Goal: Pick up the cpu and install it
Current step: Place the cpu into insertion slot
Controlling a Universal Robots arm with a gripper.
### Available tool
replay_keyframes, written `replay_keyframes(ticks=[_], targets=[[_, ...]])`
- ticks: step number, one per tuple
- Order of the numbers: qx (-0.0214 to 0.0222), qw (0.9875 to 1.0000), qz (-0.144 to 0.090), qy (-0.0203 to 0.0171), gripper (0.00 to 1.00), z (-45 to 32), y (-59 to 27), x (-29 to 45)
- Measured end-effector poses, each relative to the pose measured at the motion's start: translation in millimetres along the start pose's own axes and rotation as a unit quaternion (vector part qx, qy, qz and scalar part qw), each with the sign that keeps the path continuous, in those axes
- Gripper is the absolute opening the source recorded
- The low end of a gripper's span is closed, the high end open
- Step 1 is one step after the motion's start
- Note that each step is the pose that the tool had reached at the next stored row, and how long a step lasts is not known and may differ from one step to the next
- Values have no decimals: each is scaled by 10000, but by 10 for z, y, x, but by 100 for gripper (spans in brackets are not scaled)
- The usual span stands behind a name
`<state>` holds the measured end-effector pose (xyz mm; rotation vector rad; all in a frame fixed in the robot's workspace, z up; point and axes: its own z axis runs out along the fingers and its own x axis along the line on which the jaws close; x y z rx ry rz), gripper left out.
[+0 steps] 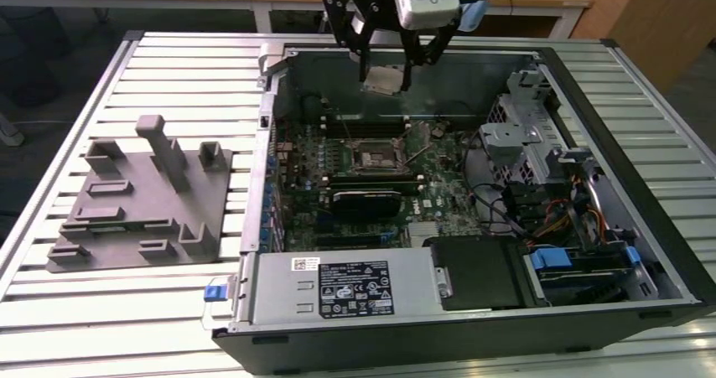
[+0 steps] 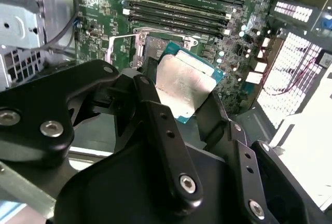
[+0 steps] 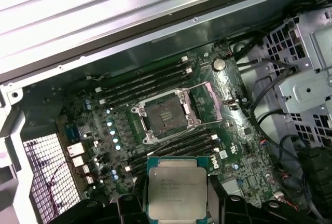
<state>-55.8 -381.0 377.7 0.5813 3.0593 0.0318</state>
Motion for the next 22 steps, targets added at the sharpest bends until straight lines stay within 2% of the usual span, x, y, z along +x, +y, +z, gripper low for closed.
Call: replay_keyframes(ticks=[5,11,16,22], targets=[[18,9995,304,-13,54,4,5,2],[40,9978,665,-29,54,9,11,5],[58,9953,961,-41,54,13,17,7],[79,9913,1314,-56,54,18,23,10]])
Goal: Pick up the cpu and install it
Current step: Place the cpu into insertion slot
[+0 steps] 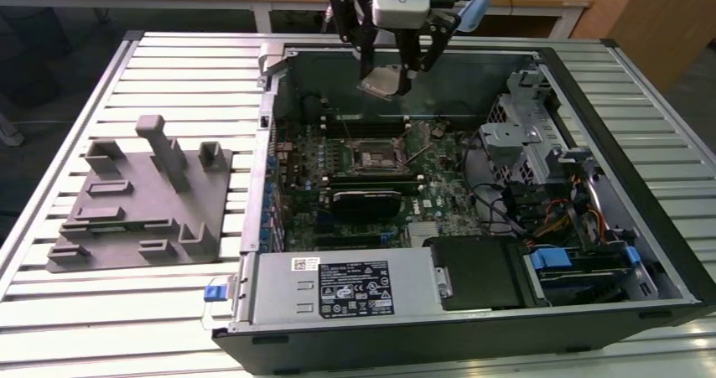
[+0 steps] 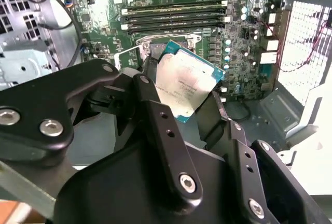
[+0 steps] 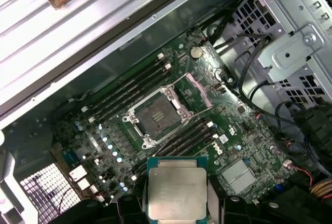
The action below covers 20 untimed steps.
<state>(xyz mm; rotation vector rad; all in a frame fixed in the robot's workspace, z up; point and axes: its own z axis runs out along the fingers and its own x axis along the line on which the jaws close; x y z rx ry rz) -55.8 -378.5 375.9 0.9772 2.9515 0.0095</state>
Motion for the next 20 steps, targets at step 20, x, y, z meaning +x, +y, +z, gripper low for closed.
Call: replay_keyframes(ticks=[20], targets=[[72,9933,1151,-51,54,15,19,15]])
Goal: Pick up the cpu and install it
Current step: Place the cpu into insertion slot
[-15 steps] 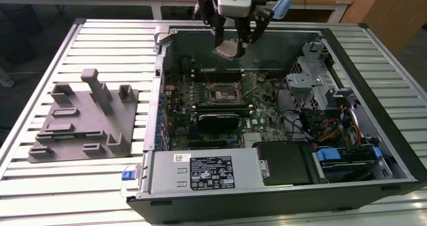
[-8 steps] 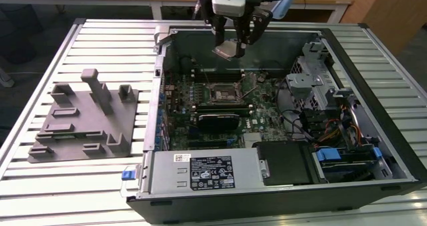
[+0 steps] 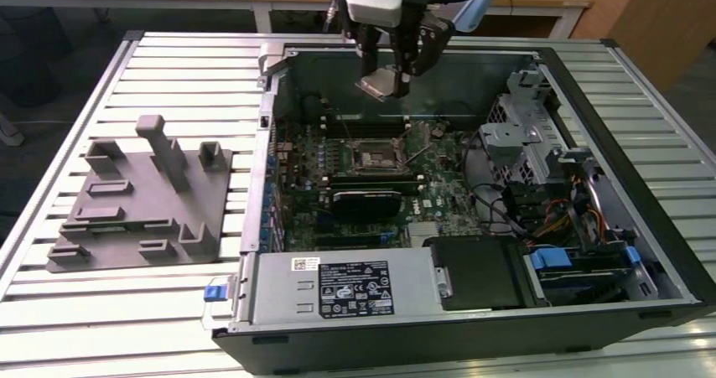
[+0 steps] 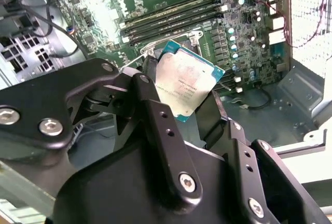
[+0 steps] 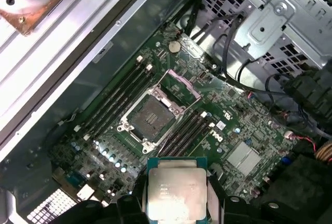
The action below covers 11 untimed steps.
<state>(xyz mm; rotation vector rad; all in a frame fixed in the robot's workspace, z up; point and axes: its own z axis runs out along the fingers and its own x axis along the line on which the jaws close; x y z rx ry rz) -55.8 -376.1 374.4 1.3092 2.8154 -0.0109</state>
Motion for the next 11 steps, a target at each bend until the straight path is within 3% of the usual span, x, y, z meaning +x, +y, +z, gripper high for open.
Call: replay_keyframes(ticks=[6,11], targets=[[21,9994,341,-15,54,5,5,5],[39,9980,626,-27,54,8,9,10]])
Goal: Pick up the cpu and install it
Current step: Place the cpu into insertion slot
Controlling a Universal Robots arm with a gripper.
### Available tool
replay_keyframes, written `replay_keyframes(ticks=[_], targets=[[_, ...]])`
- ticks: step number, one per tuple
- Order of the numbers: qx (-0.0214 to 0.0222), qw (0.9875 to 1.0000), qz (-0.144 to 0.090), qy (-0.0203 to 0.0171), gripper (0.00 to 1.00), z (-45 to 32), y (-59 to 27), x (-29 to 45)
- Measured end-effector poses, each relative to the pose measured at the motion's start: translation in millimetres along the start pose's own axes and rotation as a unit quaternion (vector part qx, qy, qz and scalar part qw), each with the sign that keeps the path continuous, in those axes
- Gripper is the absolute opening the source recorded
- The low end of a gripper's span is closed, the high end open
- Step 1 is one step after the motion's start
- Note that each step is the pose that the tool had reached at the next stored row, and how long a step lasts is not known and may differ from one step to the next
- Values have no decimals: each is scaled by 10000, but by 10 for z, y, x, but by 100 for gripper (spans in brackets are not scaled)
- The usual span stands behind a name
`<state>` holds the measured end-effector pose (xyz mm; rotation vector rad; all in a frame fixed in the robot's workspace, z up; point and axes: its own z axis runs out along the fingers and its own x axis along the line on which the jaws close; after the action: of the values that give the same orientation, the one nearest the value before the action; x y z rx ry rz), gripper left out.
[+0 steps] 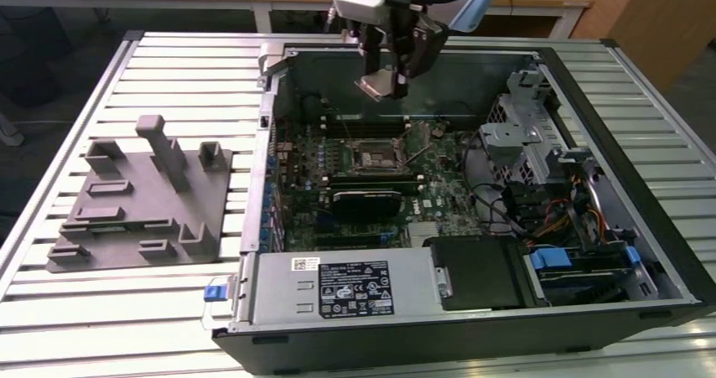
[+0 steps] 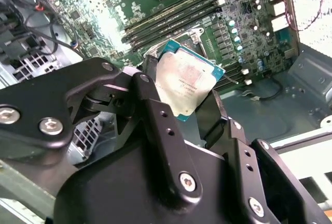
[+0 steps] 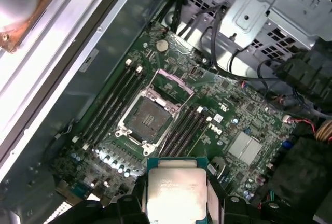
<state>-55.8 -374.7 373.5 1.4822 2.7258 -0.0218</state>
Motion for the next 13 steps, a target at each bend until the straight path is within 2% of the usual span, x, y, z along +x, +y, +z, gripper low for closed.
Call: replay_keyframes(ticks=[7,13], targets=[[26,9992,399,-19,54,4,5,8],[48,9973,737,-35,54,9,10,16]])
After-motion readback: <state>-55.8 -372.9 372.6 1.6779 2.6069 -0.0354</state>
